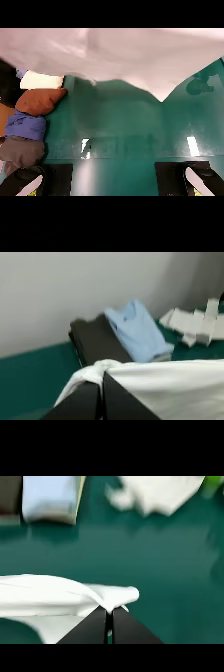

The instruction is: Fold the shirts.

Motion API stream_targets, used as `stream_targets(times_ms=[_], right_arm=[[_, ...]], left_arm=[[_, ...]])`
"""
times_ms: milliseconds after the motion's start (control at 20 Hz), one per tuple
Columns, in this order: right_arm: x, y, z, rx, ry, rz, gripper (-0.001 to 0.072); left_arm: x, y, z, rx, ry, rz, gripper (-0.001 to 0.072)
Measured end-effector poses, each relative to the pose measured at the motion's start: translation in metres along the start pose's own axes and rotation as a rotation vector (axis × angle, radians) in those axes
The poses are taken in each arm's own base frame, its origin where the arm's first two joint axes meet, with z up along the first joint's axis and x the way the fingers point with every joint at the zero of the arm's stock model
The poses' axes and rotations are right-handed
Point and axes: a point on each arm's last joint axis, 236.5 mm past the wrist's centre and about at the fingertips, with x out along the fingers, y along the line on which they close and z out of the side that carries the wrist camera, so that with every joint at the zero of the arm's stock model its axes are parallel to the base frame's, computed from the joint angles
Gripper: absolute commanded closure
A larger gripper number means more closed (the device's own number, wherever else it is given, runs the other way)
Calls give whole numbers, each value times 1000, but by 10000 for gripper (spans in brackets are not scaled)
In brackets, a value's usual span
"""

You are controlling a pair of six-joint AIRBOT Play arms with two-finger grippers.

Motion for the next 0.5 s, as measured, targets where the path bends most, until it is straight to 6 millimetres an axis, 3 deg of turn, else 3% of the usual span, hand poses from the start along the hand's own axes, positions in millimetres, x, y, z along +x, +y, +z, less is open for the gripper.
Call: stream_targets(times_ms=[150,250,350,450,500], right_arm=[[-54,-3,49,-16,-170,-30,697],[-68,-4,63,-20,-207,-38,697],[-61,-6,63,-18,-180,-44,698],[-36,-8,51,-12,-108,-42,697],[-19,-9,41,-9,-53,-40,697]], left_arm=[[-36,-2,52,14,-161,8,679],[-47,-2,68,11,-218,12,679],[-34,1,60,5,-192,20,679],[-1,11,28,-5,-82,44,678],[21,17,0,-13,8,62,678]])
